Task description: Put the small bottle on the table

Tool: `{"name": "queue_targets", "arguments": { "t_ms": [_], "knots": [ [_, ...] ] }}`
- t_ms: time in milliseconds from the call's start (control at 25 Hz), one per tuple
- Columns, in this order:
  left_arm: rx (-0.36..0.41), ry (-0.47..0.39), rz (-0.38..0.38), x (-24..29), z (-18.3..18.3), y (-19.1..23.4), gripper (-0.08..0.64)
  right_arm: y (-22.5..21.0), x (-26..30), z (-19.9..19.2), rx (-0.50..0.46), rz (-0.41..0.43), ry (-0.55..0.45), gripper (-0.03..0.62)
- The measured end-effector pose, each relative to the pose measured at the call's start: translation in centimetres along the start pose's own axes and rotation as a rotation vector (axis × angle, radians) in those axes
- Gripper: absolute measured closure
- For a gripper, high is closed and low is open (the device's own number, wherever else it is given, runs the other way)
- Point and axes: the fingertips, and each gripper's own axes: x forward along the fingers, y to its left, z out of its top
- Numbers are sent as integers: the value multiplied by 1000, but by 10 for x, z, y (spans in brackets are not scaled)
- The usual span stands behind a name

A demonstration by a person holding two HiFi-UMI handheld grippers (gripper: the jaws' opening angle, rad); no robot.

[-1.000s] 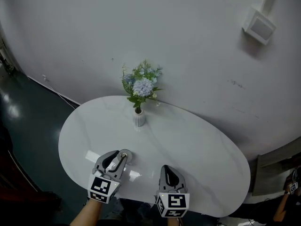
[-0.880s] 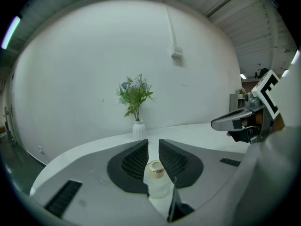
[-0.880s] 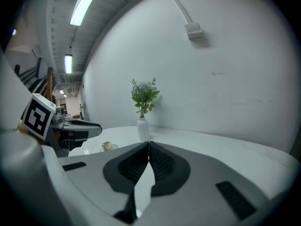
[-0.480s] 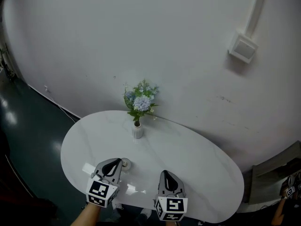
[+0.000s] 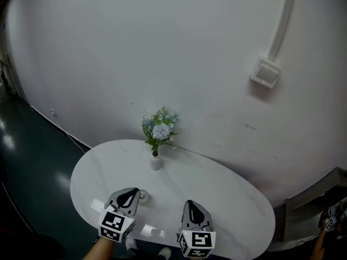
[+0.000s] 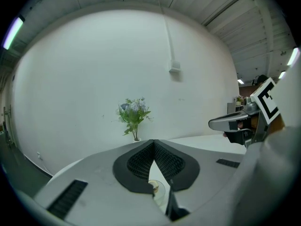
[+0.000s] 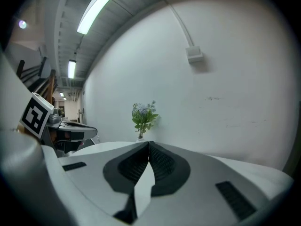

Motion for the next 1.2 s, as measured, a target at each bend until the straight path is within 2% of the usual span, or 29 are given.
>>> {"name": "queue_targets", "arguments": {
  "t_ms": [200,600,1200],
  "knots": [
    [-5,-20,1,-7,13,0,549,2,-9,22,-10,5,-57,529],
    [7,-69,34,-13,44,13,549,4,-8,50,-53,29,-99,529],
    [19,-112,12,-6,76,12,549,-20,-10,83,-65,-24,-153,529]
  ]
}}
